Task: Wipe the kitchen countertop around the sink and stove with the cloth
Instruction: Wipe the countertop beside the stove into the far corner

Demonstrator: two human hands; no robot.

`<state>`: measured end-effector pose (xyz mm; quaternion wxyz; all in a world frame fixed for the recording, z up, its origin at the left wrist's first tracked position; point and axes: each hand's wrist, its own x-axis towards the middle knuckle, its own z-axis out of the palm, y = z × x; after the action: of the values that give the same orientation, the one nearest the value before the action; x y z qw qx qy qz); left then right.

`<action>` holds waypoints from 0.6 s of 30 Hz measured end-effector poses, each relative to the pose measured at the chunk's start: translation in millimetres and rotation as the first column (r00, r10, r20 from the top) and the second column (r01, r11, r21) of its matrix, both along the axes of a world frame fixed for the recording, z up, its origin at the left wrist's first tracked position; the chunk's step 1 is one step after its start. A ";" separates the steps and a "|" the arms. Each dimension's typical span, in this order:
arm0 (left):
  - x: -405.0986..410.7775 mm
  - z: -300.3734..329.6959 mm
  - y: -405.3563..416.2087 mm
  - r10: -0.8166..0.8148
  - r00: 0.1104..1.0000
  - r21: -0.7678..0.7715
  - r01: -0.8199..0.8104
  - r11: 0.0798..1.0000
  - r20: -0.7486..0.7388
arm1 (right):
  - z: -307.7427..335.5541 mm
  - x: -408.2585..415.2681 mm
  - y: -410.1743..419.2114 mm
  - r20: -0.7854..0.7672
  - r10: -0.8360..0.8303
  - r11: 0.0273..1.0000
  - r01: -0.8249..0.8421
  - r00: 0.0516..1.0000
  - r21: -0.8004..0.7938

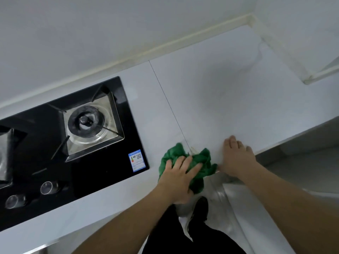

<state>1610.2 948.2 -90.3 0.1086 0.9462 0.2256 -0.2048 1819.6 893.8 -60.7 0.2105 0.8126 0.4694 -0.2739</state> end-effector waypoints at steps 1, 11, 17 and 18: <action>-2.1 -0.5 7.9 -0.063 0.998 0.007 0.063 0.998 0.001 | 3.0 -0.6 -1.6 0.000 0.010 1.000 -0.010 1.000 -0.002; -0.2 51.6 116.3 0.680 0.732 -0.480 -0.614 0.627 -0.047 | 43.8 -33.4 49.1 -0.081 0.039 0.996 -0.032 0.996 0.085; -20.2 73.7 108.8 0.903 0.419 -0.740 -0.636 0.220 -0.091 | 47.6 -50.9 78.6 -0.104 0.201 0.978 -0.195 0.974 0.070; -22.5 74.2 104.8 0.918 0.385 -0.752 -0.633 0.186 -0.096 | 47.5 -51.9 82.8 -0.103 0.241 0.969 -0.235 0.965 0.069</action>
<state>1587.8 1053.0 -16.1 0.5805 0.5876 0.5637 0.0031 1767.7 976.6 -13.2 0.1924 0.7393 0.5823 -0.2781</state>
